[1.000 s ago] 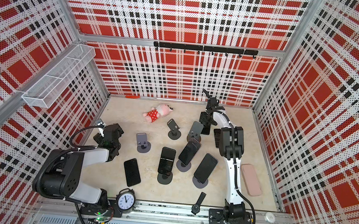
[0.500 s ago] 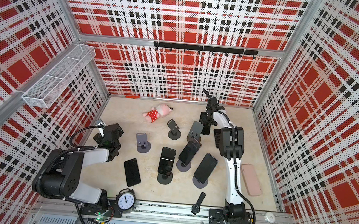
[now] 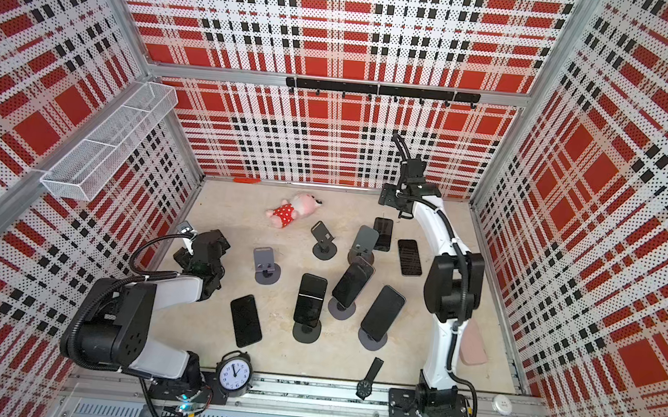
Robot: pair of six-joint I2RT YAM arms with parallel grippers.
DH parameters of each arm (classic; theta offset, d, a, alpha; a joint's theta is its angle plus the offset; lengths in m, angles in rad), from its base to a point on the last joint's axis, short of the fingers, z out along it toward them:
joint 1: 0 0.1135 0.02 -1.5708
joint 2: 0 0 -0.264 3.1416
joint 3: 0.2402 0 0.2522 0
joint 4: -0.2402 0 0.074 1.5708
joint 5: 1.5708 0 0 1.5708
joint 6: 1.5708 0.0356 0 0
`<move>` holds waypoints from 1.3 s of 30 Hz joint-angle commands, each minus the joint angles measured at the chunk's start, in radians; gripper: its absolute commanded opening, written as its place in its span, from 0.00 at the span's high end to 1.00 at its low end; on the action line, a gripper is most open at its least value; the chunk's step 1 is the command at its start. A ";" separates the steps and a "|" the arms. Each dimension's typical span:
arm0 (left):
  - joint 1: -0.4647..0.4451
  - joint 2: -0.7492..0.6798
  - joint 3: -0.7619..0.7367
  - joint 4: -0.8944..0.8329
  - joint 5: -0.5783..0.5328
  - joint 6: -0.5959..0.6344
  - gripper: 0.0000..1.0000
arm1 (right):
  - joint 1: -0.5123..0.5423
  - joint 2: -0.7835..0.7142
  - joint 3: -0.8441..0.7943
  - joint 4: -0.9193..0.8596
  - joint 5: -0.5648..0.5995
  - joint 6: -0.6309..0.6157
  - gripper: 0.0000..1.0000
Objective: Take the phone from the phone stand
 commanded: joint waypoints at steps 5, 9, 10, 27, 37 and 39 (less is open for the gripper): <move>0.011 -0.050 -0.038 0.011 -0.012 -0.007 0.02 | 0.042 -0.239 -0.216 -0.025 0.106 0.078 0.13; 0.004 -0.044 -0.034 0.011 -0.016 -0.002 0.02 | 0.057 -0.366 -0.319 -0.089 0.167 0.191 0.13; 0.002 -0.043 -0.033 0.011 -0.018 -0.001 0.02 | 0.062 -0.390 -0.338 -0.104 0.173 0.206 0.13; -0.033 -0.051 -0.032 0.011 -0.063 0.016 0.02 | 0.143 -0.587 -0.431 -0.622 0.133 0.389 0.08; -0.033 -0.055 -0.036 0.009 -0.072 0.012 0.02 | 0.145 -0.627 -0.520 -0.698 -0.097 0.526 0.05; -0.033 -0.058 -0.038 0.011 -0.072 0.010 0.02 | 0.154 -0.633 -0.526 -0.714 -0.113 0.554 0.05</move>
